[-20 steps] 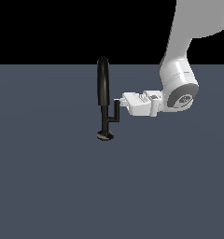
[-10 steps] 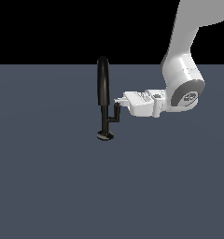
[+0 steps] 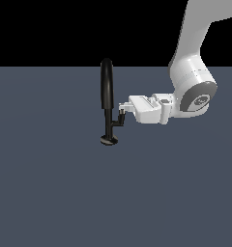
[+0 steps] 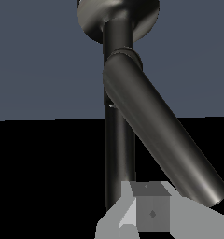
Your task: Turn on the faucet by rotating a designated handle.
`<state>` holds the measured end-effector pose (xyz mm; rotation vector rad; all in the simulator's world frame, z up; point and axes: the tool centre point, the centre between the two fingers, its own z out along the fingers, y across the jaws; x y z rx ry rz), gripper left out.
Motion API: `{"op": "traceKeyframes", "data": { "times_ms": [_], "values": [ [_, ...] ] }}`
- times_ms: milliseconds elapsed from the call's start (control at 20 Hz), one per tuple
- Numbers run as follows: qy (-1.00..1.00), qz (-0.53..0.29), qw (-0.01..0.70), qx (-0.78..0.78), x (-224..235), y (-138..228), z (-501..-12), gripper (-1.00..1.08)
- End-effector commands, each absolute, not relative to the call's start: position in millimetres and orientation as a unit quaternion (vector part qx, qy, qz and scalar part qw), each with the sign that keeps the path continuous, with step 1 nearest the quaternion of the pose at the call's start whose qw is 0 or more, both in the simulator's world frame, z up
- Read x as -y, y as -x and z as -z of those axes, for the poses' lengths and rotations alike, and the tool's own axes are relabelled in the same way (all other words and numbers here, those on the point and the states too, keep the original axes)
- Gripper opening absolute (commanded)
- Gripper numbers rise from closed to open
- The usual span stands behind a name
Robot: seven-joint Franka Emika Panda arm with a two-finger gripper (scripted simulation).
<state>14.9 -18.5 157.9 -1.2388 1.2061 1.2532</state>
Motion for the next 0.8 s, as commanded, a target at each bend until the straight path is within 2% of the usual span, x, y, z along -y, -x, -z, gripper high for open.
{"op": "traceKeyframes", "data": {
  "times_ms": [0, 350, 450, 750],
  "values": [
    [0.504, -0.521, 0.478, -0.497, 19, 0, -148, -1.00],
    [0.503, -0.522, 0.477, -0.497, 21, 26, -138, -1.00],
    [0.509, -0.516, 0.482, -0.493, 20, 16, -148, -1.00],
    [0.505, -0.520, 0.479, -0.495, 21, 34, -109, -1.00]
  ]
}}
